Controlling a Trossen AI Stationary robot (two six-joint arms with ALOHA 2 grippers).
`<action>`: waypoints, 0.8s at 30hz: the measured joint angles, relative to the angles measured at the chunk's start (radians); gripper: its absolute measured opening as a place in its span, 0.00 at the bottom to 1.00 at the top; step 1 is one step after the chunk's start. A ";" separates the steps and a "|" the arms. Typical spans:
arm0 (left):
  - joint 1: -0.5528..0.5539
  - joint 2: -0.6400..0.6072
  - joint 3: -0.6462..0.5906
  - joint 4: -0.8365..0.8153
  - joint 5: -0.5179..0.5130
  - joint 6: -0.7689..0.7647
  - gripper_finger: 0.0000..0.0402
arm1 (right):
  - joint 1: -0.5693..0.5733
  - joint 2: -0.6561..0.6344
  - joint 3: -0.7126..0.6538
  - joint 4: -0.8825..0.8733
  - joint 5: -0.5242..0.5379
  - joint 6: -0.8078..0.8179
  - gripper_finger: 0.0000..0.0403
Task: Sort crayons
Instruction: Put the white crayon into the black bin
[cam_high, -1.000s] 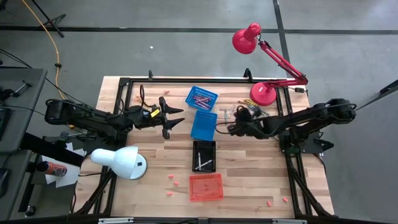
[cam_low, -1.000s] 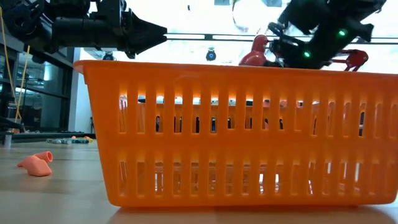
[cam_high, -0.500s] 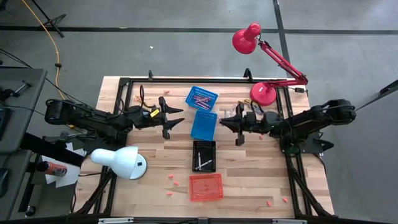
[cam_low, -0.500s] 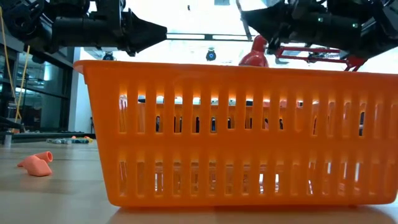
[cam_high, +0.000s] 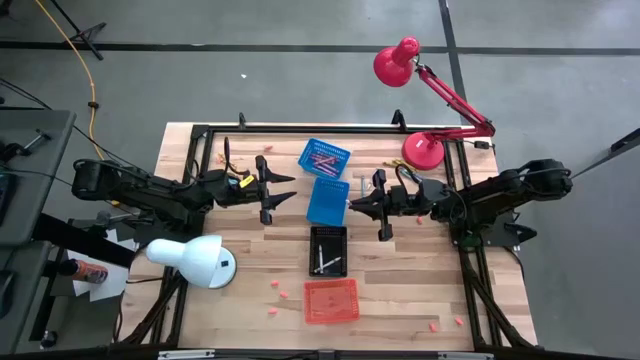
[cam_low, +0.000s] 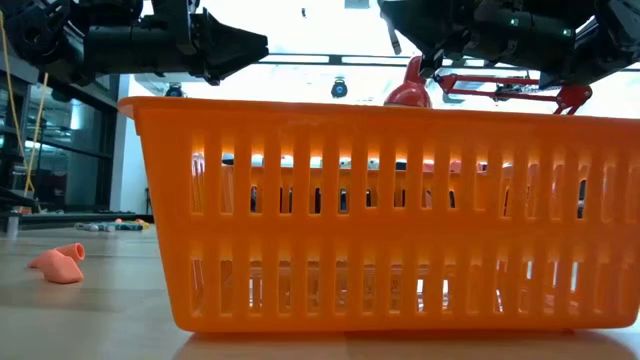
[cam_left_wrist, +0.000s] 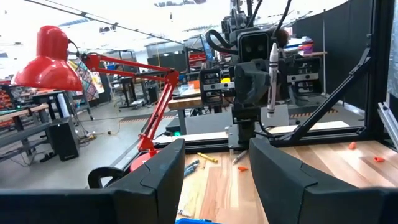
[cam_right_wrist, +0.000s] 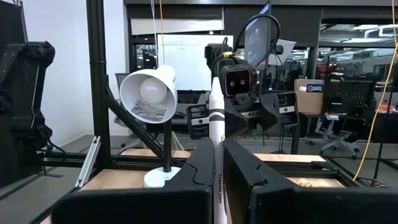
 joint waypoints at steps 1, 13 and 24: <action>0.000 0.000 0.000 0.000 0.000 0.000 0.42 | 0.000 0.000 0.000 -0.001 0.000 0.000 0.01; 0.000 0.000 0.000 0.020 0.000 0.000 0.42 | 0.058 0.078 0.097 -0.276 -0.029 0.045 0.01; 0.000 0.000 0.000 0.010 0.000 0.003 0.42 | 0.096 0.401 0.453 -0.749 -0.187 -0.053 0.03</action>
